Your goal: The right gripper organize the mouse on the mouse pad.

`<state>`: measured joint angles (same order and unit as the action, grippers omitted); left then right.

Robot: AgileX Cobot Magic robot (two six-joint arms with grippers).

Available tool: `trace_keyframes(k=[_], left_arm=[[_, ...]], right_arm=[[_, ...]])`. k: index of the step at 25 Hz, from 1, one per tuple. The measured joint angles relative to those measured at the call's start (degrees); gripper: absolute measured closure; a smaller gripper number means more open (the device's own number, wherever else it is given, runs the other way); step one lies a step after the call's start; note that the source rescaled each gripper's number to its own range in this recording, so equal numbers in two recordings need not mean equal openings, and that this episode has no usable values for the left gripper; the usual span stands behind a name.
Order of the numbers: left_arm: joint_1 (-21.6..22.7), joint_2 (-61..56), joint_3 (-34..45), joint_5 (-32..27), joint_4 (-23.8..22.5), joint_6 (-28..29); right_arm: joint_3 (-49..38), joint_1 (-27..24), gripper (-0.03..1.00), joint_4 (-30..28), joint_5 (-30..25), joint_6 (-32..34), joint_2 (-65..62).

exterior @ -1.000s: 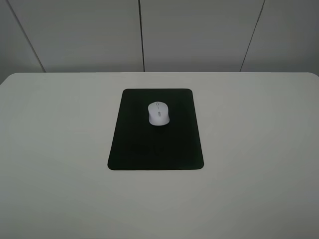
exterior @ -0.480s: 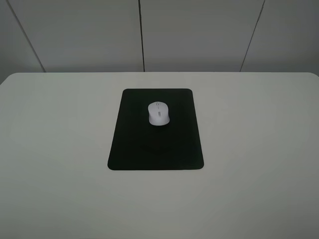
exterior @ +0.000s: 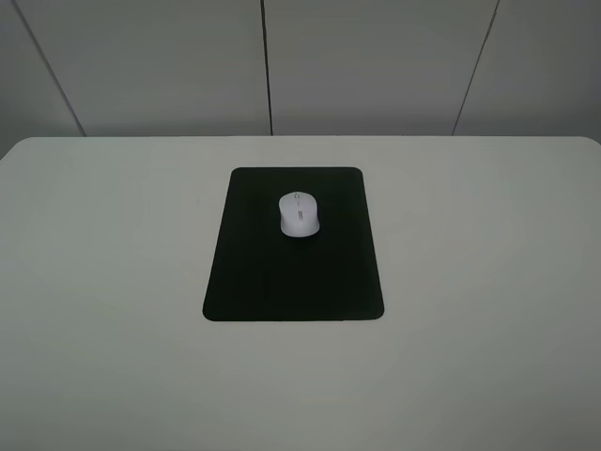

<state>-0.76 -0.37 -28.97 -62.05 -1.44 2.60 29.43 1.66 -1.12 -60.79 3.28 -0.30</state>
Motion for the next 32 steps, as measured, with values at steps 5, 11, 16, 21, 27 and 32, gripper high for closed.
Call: trace_keyframes(k=[5,11,16,21,27,32], left_arm=[[0.0,0.0,0.0,0.0,0.0,0.0],[0.0,0.0,0.0,0.0,0.0,0.0],[0.0,0.0,0.0,0.0,0.0,0.0],[0.0,0.0,0.0,0.0,0.0,0.0],[0.0,0.0,0.0,0.0,0.0,0.0],[0.0,0.0,0.0,0.0,0.0,0.0]], right_arm=[[0.0,0.0,0.21,0.0,0.0,0.0,0.0],[0.0,0.0,0.21,0.0,0.0,0.0,0.0],[0.0,0.0,0.21,0.0,0.0,0.0,0.0],[0.0,0.0,0.21,0.0,0.0,0.0,0.0],[0.0,0.0,0.21,0.0,0.0,0.0,0.0],[0.0,0.0,0.21,0.0,0.0,0.0,0.0]])
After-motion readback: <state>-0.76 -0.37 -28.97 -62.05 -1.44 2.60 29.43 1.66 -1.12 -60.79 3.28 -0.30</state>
